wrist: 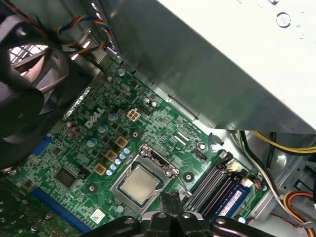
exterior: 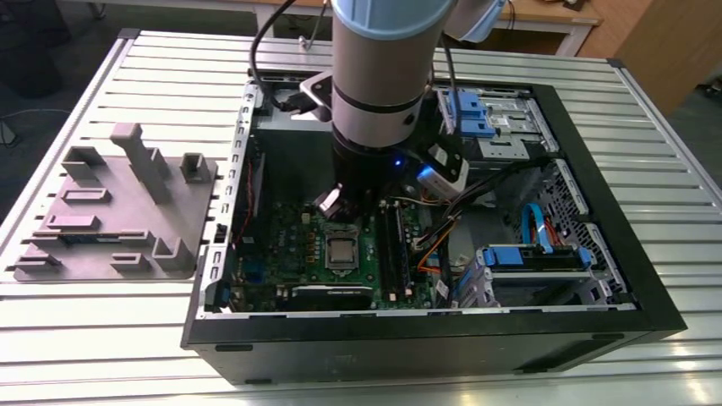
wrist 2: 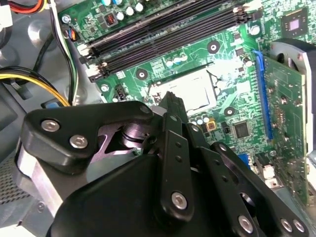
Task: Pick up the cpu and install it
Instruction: 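Close the cpu cover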
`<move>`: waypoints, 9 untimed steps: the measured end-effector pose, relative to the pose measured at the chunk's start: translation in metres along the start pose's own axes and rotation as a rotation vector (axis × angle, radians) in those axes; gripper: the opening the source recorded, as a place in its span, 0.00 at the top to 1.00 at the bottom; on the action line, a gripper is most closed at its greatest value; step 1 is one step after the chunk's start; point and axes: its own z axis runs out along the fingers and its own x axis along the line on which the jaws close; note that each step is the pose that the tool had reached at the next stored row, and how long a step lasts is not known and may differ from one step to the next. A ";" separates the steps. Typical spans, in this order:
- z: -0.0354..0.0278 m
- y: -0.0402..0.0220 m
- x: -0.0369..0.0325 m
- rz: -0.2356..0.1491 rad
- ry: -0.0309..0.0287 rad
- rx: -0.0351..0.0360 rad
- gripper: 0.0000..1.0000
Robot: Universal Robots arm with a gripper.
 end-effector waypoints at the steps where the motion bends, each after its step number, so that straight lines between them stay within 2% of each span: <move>1: 0.0000 -0.0001 0.0010 0.000 0.0009 0.0012 0.90; 5: -0.0002 0.0004 0.0049 0.000 0.0065 0.0082 0.90; 9: -0.0003 0.0047 0.0116 0.000 0.0069 0.0091 0.90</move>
